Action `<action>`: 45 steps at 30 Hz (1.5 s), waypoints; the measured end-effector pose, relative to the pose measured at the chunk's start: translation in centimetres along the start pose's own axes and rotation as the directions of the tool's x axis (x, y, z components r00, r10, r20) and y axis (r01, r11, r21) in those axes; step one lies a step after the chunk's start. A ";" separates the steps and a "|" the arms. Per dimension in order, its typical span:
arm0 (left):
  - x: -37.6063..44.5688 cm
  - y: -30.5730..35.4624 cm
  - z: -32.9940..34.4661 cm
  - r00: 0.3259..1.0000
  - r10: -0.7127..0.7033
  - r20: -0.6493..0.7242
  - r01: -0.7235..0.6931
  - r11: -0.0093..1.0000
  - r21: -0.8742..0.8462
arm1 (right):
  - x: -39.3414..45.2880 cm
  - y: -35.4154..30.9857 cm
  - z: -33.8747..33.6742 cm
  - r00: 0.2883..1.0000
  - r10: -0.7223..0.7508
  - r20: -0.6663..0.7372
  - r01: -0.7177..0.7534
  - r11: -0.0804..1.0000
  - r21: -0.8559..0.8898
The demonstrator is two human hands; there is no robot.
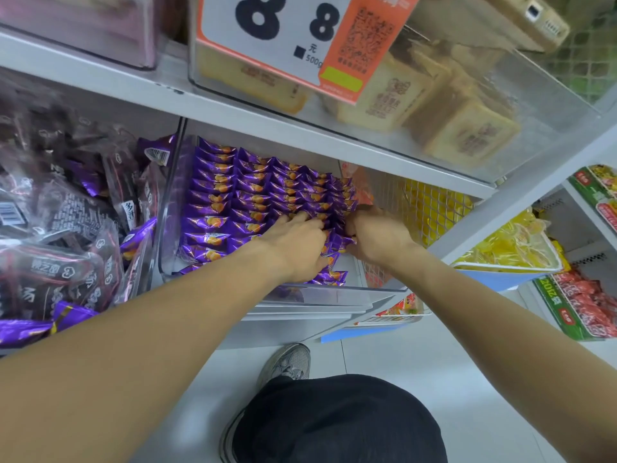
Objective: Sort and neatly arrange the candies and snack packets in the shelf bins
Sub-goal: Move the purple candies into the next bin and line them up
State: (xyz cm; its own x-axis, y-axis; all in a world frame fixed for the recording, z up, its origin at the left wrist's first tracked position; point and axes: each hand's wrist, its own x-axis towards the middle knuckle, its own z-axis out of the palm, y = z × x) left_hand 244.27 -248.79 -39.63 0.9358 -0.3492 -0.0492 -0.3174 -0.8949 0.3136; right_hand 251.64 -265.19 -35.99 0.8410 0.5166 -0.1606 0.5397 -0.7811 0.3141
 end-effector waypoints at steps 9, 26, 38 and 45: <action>-4.3 1.7 -4.4 0.981 -0.046 -0.187 0.035 0.997 -0.064 | -1.2 0.0 -1.3 0.993 0.047 -0.108 -0.026 0.983 0.184; -25.3 -16.4 -8.3 0.782 -0.507 -0.363 0.524 0.850 -0.058 | -3.6 -23.6 -12.6 0.819 -0.202 -0.536 0.557 0.498 0.664; -26.4 -17.3 -7.1 0.839 -0.458 -0.295 0.410 0.887 -0.211 | 7.4 -26.7 -14.8 0.908 -0.400 -0.128 0.419 0.879 0.226; -26.7 -17.8 -6.6 0.821 -0.417 -0.390 0.344 0.907 -0.245 | 8.4 -27.4 -14.3 0.918 -0.388 -0.084 0.395 0.872 0.288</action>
State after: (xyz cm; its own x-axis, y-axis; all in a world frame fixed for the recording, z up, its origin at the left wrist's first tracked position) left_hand 225.94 -221.73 -37.58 0.9605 0.1947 0.1988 0.0717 -0.8634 0.4994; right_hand 243.39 -234.44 -32.54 0.5591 0.8069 -0.1907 0.8140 -0.5779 -0.0586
